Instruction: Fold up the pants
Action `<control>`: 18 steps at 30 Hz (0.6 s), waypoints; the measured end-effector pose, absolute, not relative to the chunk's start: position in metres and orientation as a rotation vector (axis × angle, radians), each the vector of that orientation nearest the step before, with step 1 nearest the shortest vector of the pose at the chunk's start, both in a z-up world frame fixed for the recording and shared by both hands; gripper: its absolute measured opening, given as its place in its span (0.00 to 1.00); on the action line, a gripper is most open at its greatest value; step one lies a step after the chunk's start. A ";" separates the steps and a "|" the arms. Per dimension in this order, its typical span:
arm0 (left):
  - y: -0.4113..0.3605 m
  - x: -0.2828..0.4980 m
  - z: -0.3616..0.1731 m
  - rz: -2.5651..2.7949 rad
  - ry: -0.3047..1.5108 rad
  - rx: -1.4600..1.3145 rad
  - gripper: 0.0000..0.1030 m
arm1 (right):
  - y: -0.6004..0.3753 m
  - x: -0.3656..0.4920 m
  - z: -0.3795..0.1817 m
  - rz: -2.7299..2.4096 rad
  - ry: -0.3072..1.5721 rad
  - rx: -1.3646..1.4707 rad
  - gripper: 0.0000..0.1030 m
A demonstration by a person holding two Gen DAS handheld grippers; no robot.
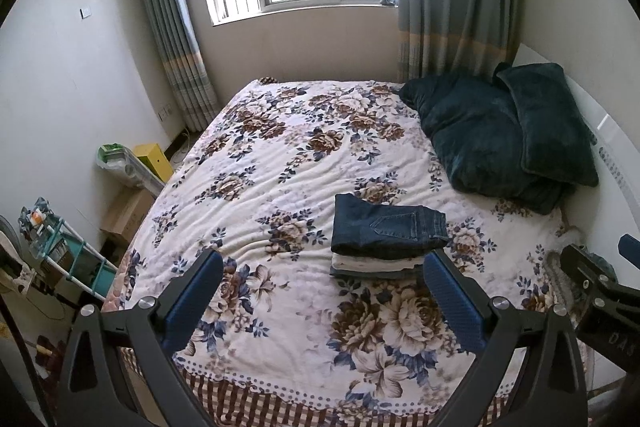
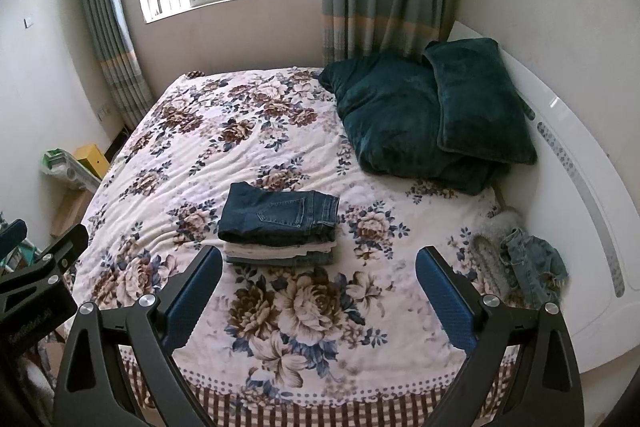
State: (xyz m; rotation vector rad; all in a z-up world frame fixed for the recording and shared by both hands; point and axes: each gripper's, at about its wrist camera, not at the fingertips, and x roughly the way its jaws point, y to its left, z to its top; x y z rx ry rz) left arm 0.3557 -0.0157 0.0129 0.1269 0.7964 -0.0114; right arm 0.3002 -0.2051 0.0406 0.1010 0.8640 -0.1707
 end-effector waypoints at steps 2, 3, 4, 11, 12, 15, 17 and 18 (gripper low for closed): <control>-0.016 0.356 0.014 -0.011 0.795 0.127 1.00 | -0.205 0.302 0.041 -0.170 0.863 0.100 0.96; -0.015 0.355 0.013 -0.011 0.795 0.126 1.00 | -0.204 0.302 0.041 -0.170 0.863 0.101 0.97; -0.016 0.356 0.013 -0.011 0.795 0.126 1.00 | -0.204 0.301 0.041 -0.170 0.864 0.100 0.97; -0.017 0.355 0.014 -0.006 0.796 0.129 1.00 | -0.203 0.305 0.042 -0.161 0.858 0.098 0.97; -0.017 0.354 0.013 -0.006 0.795 0.128 1.00 | -0.202 0.306 0.043 -0.156 0.852 0.093 0.97; -0.017 0.354 0.013 -0.003 0.795 0.125 1.00 | -0.200 0.312 0.044 -0.132 0.849 0.086 0.97; -0.017 0.355 0.014 -0.003 0.798 0.124 1.00 | -0.198 0.310 0.046 -0.129 0.847 0.077 0.97; -0.016 0.353 0.013 -0.002 0.795 0.124 1.00 | -0.198 0.313 0.046 -0.125 0.846 0.074 0.97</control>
